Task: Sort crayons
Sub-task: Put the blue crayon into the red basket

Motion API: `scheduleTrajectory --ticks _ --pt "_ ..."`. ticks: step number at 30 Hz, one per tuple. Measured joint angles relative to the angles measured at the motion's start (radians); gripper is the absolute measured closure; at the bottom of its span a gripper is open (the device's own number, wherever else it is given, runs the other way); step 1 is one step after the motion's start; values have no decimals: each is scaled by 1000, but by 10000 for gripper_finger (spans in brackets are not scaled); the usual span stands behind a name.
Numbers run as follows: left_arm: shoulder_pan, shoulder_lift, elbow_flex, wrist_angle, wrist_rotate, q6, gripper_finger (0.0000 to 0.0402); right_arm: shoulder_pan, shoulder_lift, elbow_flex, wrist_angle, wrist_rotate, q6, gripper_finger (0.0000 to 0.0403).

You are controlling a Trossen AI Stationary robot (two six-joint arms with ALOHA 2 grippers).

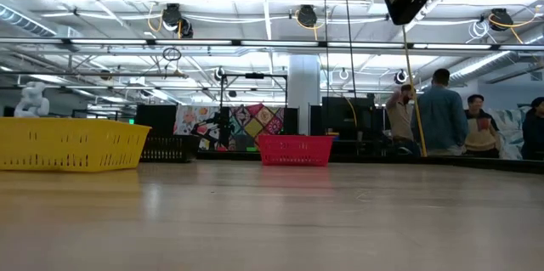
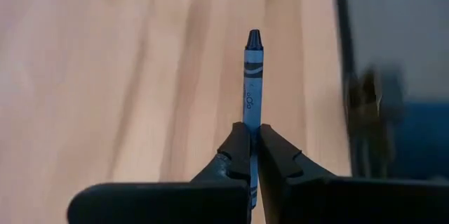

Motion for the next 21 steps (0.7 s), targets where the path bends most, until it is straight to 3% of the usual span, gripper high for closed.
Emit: scheduleTrajectory --ticks 3,8,21 --pt "30 -5 1 135 -71 92 401 4 9 0 25 38 -48 319" --pt "81 -4 2 281 -80 213 401 4 46 0 80 48 -111 319" --pt "127 -4 3 285 -111 252 401 3 98 0 206 -2 -182 319"
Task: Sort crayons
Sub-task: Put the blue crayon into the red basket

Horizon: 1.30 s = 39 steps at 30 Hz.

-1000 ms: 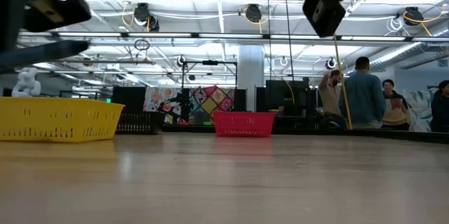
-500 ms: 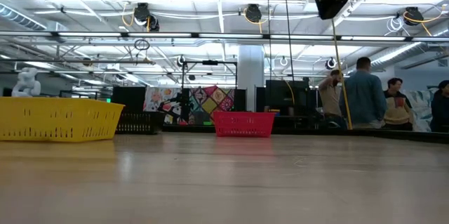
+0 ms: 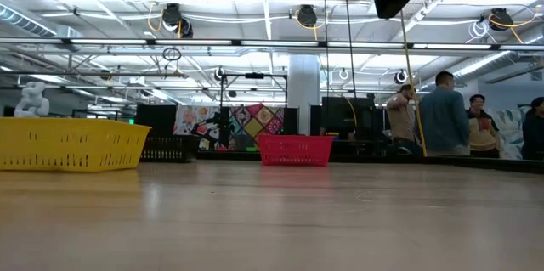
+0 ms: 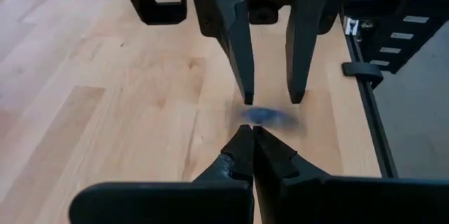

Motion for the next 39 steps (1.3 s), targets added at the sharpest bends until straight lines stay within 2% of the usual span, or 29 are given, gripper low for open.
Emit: scheduleTrajectory --ticks 9,14,21,28,34,39 --pt "25 0 0 2 9 17 401 -1 0 0 13 28 -15 319" --pt "19 0 1 -43 68 20 401 6 0 0 -72 27 68 319" --pt "16 -1 1 -120 78 19 401 21 -2 0 -222 28 221 301" --pt "14 -1 1 -137 116 20 400 34 -61 34 -558 -11 371 272" --pt "10 -1 2 -200 197 1 400 34 -67 82 -811 -162 462 271" --pt "-6 -1 2 -242 200 -34 401 34 -68 82 -953 -215 544 274"
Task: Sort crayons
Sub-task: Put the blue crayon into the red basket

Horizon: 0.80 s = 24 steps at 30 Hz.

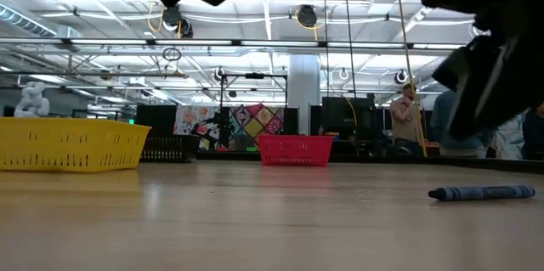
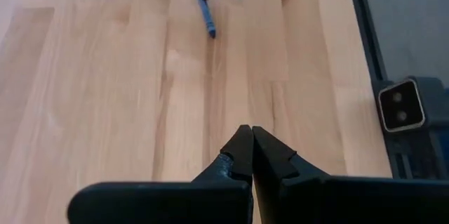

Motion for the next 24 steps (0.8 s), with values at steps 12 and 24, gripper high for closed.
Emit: scheduleTrajectory --ticks 12,24 --pt "-11 0 0 -13 3 -1 401 -2 17 -1 -147 -24 34 277" --pt "-11 0 0 -26 3 0 401 -29 112 2 -167 -18 31 279"
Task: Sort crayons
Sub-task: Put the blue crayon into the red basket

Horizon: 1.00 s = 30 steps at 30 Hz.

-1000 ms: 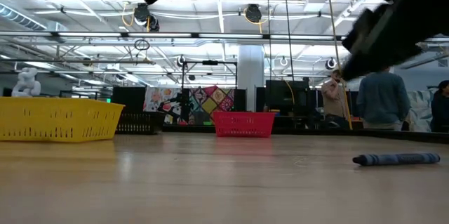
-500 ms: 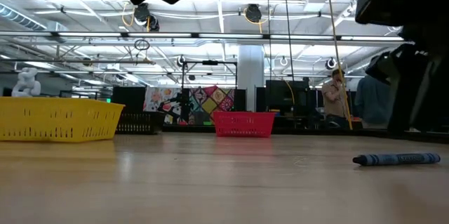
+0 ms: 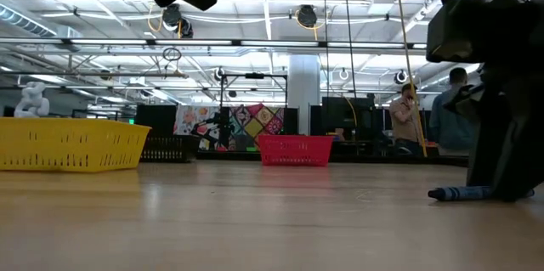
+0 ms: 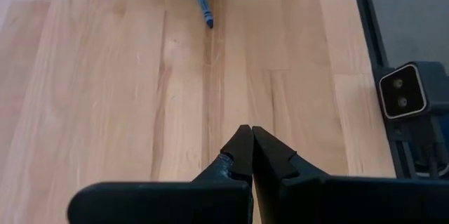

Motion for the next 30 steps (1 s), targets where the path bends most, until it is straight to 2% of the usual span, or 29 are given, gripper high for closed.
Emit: scheduleTrajectory --ticks 4,9,11,22,30 --pt "-2 0 0 -11 0 0 401 -1 17 0 -2 0 2 305" --pt "-2 0 0 -14 0 0 401 -3 20 -1 1 -13 27 378" --pt "-2 0 0 -14 15 3 401 -3 20 -1 0 -20 34 394" --pt "-2 0 0 -130 27 -3 401 -12 -12 23 -12 -29 37 400" --pt "-4 0 0 -158 20 5 401 -79 -118 61 -25 62 -84 402"
